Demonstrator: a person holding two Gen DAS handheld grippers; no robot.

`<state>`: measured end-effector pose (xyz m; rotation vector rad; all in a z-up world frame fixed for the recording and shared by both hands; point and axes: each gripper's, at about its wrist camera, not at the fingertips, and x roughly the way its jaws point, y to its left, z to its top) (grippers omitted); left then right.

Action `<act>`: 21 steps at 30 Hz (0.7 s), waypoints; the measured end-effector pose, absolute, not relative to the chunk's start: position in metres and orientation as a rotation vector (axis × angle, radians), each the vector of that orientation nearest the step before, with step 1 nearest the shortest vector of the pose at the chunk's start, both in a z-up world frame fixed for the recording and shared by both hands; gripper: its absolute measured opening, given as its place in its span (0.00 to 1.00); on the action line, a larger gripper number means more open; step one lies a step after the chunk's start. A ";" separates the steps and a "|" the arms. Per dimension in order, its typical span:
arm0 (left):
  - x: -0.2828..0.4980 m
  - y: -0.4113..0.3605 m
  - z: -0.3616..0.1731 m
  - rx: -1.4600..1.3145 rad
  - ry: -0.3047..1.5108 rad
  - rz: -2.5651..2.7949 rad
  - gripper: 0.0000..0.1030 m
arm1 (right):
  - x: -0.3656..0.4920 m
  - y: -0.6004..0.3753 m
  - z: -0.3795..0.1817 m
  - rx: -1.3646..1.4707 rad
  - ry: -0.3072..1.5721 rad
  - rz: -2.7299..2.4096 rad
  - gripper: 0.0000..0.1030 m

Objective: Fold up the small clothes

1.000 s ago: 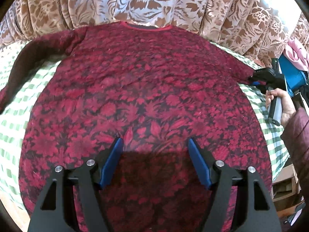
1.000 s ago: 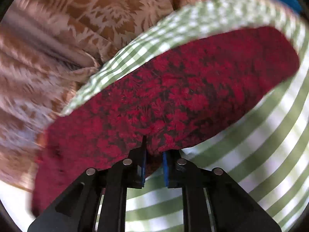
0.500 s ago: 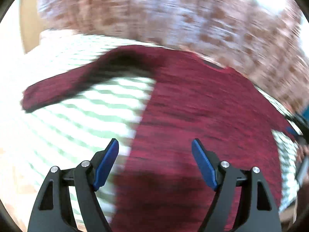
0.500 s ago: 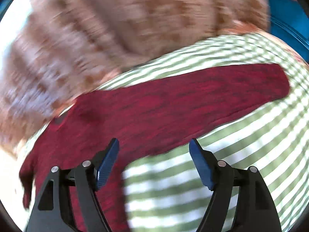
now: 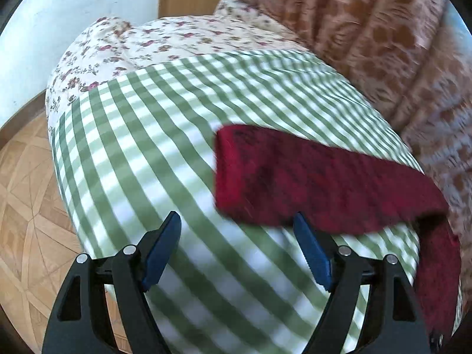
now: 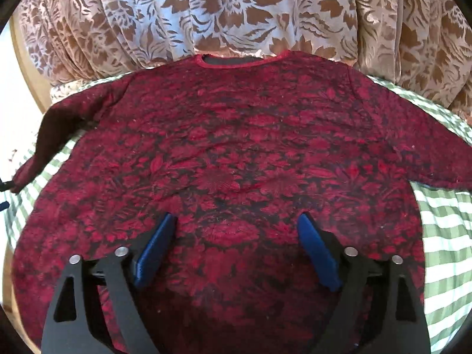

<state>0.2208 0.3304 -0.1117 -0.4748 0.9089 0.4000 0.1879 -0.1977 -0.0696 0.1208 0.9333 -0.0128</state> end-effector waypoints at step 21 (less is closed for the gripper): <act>0.384 0.347 -0.090 -0.150 0.885 0.649 0.27 | 0.197 -0.194 -0.081 0.114 0.929 -0.032 0.92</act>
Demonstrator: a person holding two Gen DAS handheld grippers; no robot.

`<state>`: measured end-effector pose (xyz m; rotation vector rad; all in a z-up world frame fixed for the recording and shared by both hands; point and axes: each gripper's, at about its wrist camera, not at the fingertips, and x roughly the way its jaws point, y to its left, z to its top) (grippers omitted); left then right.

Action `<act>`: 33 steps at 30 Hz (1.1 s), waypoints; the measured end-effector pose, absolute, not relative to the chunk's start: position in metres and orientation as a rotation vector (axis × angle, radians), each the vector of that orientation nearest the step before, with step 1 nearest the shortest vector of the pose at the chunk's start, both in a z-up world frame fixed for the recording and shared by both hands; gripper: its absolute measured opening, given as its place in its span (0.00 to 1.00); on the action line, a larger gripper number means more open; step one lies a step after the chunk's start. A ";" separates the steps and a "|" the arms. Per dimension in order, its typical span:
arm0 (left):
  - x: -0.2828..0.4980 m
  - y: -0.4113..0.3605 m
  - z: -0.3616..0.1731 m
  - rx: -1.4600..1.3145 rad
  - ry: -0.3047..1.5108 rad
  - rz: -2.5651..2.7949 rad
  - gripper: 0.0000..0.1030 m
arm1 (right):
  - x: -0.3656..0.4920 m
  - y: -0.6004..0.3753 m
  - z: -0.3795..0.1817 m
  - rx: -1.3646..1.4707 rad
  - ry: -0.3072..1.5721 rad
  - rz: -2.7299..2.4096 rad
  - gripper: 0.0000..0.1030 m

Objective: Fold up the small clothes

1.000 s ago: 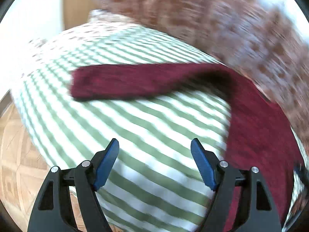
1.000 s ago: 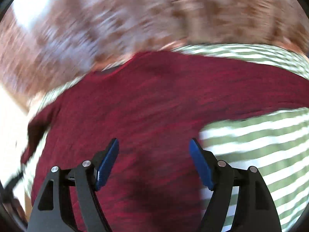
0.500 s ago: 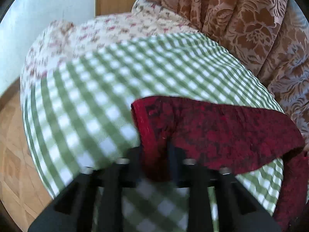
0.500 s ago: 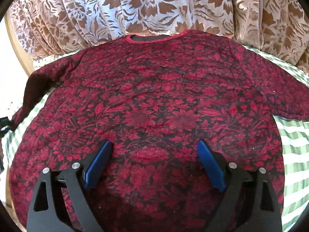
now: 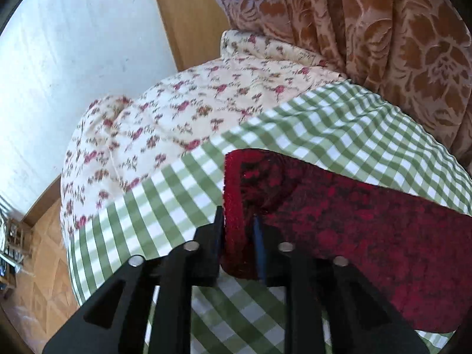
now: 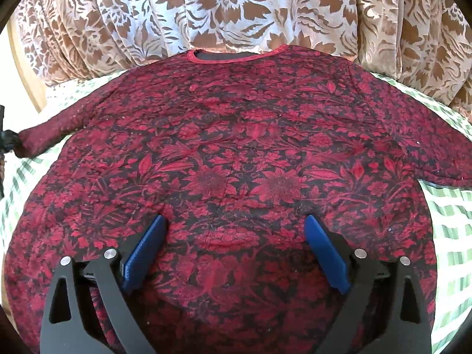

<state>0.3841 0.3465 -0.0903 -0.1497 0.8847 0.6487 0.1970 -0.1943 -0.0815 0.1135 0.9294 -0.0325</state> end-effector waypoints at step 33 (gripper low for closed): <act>0.085 0.087 -0.082 0.077 0.907 -0.221 0.53 | 0.098 -0.268 -0.041 0.144 0.888 -0.141 0.93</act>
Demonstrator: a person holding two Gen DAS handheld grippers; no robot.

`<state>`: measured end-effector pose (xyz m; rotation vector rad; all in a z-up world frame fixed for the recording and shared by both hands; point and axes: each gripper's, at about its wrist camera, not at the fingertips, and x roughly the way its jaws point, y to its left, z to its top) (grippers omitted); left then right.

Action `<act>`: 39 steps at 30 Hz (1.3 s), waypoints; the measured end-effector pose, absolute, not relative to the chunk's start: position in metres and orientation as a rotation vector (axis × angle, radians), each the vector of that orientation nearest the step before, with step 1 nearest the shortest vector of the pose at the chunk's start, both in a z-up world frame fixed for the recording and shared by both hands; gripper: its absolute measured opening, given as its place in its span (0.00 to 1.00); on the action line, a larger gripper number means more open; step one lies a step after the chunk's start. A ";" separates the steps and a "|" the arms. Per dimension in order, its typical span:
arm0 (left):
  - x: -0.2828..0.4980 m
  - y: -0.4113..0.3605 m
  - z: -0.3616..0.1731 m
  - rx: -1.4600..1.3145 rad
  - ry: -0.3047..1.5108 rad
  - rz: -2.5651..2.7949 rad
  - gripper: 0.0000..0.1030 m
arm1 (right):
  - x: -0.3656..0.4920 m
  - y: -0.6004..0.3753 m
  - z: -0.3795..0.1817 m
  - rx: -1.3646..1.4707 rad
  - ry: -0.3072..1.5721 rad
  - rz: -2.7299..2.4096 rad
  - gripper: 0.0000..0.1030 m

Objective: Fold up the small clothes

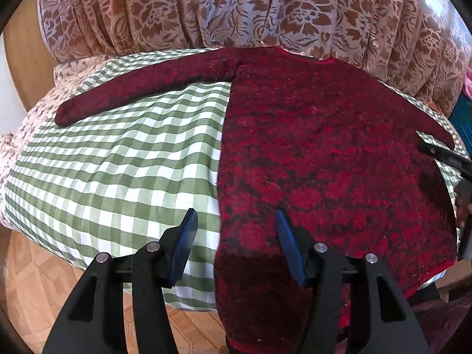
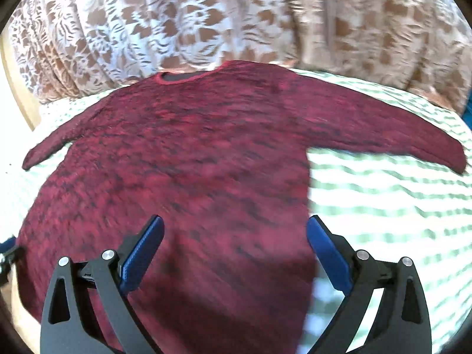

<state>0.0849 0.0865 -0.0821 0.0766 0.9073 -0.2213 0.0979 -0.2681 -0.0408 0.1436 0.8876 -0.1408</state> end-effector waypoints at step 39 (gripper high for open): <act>0.066 0.081 -0.104 0.037 0.950 -0.210 0.29 | 0.016 -0.282 -0.063 0.155 1.076 0.008 0.18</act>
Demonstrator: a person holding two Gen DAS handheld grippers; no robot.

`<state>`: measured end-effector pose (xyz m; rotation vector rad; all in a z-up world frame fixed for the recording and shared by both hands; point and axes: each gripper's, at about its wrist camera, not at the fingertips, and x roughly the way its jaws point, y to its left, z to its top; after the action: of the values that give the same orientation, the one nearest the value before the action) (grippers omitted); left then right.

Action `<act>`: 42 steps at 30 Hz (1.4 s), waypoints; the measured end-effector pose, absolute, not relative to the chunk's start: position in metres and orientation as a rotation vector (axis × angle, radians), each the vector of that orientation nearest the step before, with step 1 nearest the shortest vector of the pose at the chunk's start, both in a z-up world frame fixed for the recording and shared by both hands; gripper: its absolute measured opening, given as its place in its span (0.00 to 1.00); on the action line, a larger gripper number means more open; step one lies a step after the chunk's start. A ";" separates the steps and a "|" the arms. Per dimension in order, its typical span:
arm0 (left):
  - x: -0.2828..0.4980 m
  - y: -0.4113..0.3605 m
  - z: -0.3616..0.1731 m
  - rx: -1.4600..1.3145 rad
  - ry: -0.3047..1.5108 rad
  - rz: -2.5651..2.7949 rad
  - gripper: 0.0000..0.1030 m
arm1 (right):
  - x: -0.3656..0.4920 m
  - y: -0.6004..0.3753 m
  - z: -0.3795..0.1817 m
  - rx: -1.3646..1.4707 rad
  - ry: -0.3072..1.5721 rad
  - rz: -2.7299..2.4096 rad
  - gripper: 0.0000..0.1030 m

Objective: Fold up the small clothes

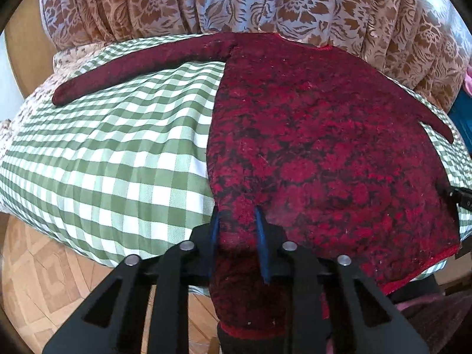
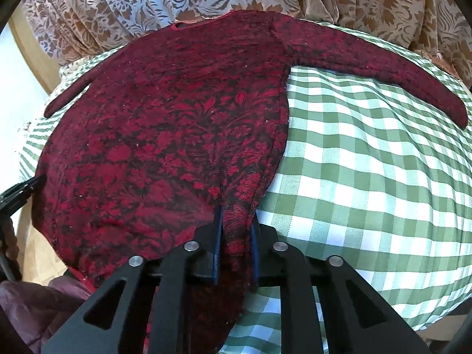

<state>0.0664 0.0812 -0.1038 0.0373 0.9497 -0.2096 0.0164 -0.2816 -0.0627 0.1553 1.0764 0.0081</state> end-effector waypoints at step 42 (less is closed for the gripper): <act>0.152 -0.089 -0.099 0.111 0.903 -0.416 0.85 | 0.061 -0.536 -0.062 0.878 0.704 -0.439 0.58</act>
<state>0.1525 -0.0888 -0.0992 0.1113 0.9027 -0.4164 0.0607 -0.5360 -0.0615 0.8780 0.7042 -0.4388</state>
